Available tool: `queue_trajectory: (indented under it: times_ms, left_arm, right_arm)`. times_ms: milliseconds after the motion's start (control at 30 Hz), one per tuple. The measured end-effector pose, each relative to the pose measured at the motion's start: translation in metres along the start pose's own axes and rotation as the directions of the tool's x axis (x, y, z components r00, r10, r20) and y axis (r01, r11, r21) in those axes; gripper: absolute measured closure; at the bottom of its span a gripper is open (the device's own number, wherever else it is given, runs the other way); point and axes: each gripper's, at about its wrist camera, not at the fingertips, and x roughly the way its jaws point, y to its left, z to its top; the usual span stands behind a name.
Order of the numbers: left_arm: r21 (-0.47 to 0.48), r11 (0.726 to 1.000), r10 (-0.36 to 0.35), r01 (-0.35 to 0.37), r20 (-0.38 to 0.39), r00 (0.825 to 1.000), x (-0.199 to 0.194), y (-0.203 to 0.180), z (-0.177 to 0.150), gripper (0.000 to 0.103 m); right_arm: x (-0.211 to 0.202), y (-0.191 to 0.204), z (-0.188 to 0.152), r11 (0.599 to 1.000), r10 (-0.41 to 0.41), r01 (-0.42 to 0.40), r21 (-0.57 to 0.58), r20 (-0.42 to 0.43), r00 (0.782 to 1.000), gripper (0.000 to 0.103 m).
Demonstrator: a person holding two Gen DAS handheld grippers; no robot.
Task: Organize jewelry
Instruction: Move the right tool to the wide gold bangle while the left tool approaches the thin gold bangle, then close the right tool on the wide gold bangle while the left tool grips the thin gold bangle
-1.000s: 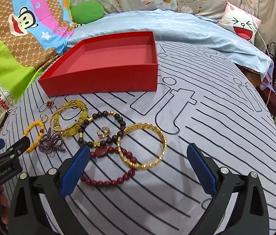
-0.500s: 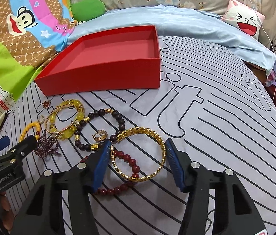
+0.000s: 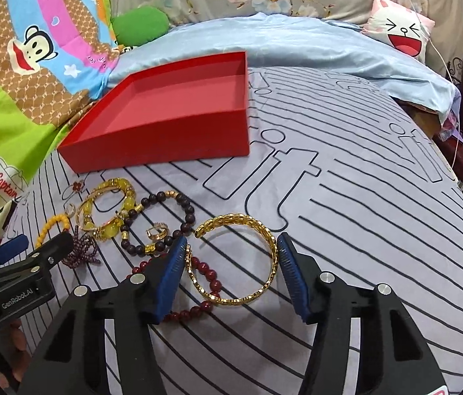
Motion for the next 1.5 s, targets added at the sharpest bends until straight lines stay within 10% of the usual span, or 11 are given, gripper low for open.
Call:
queue_trajectory:
  times_ms: [233,933,1500]
  left_arm:
    - [0.004,1.0,0.013,-0.013,0.024,1.0,0.011,-0.005,0.019,0.01]
    - [0.037,0.991,-0.129,0.129,-0.017,0.992,0.027,-0.018,0.029,0.1]
    - [0.039,0.98,-0.196,0.196,-0.008,0.981,-0.011,-0.017,0.015,0.1]
  right_arm:
    - [0.001,0.0,0.001,1.0,0.009,-0.009,0.007,-0.001,1.0,0.049]
    - [0.009,0.004,0.004,0.999,0.045,-0.044,0.018,-0.02,0.999,0.049]
    - [-0.01,0.007,-0.001,0.998,0.06,-0.06,0.013,0.0,0.998,0.049]
